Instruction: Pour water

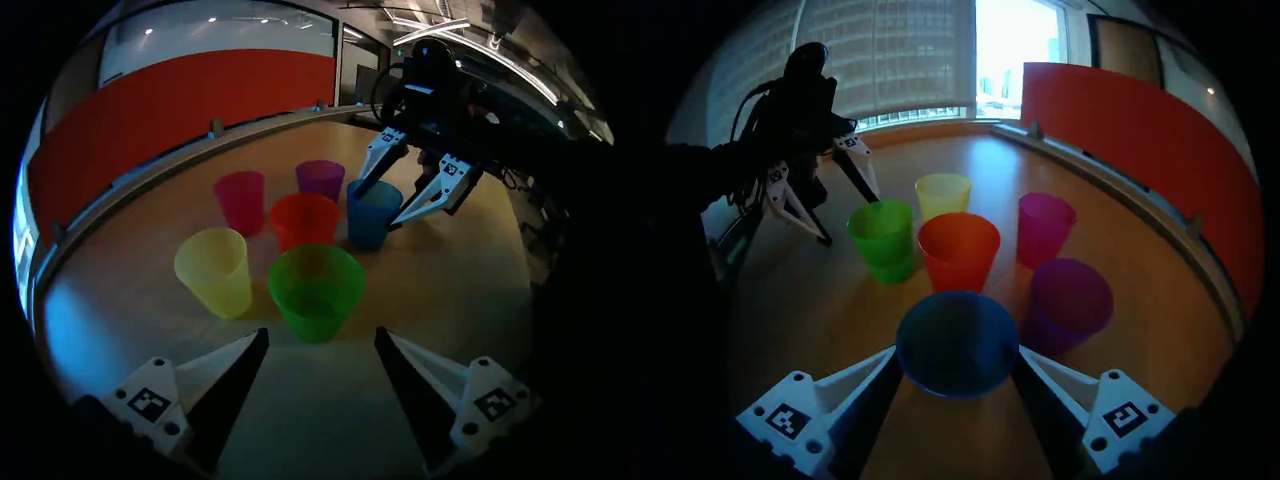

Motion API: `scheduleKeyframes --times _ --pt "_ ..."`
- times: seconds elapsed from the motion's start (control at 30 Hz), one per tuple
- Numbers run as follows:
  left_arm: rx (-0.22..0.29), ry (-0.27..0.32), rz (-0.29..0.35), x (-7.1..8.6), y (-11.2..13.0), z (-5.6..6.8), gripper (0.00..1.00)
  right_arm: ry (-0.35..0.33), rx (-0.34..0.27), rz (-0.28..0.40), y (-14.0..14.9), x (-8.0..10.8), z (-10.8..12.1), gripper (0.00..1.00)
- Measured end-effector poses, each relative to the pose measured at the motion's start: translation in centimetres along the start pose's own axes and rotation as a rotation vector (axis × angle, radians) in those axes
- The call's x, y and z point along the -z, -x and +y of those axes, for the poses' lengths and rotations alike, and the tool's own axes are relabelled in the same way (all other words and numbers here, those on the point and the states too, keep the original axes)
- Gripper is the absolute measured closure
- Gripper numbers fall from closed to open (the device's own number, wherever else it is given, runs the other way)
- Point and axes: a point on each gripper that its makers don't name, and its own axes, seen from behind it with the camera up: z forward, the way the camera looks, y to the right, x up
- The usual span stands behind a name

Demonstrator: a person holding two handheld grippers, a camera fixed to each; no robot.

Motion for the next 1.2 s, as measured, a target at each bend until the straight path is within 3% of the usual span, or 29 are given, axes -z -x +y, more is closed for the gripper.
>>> scheduleKeyframes --times 0.2,0.57,1.2 --pt "0.008 -0.012 0.004 0.3 -0.1 -0.2 0.01 0.009 -0.013 -0.01 0.6 0.5 0.0 0.0" --pt "0.024 -0.056 0.016 1.9 0.2 -1.0 0.01 0.053 -0.041 -0.01 2.4 2.6 -0.2 0.0" --pt "0.105 -0.252 0.103 6.4 1.0 -4.7 0.01 0.262 -0.194 0.061 5.2 10.0 0.8 0.0"
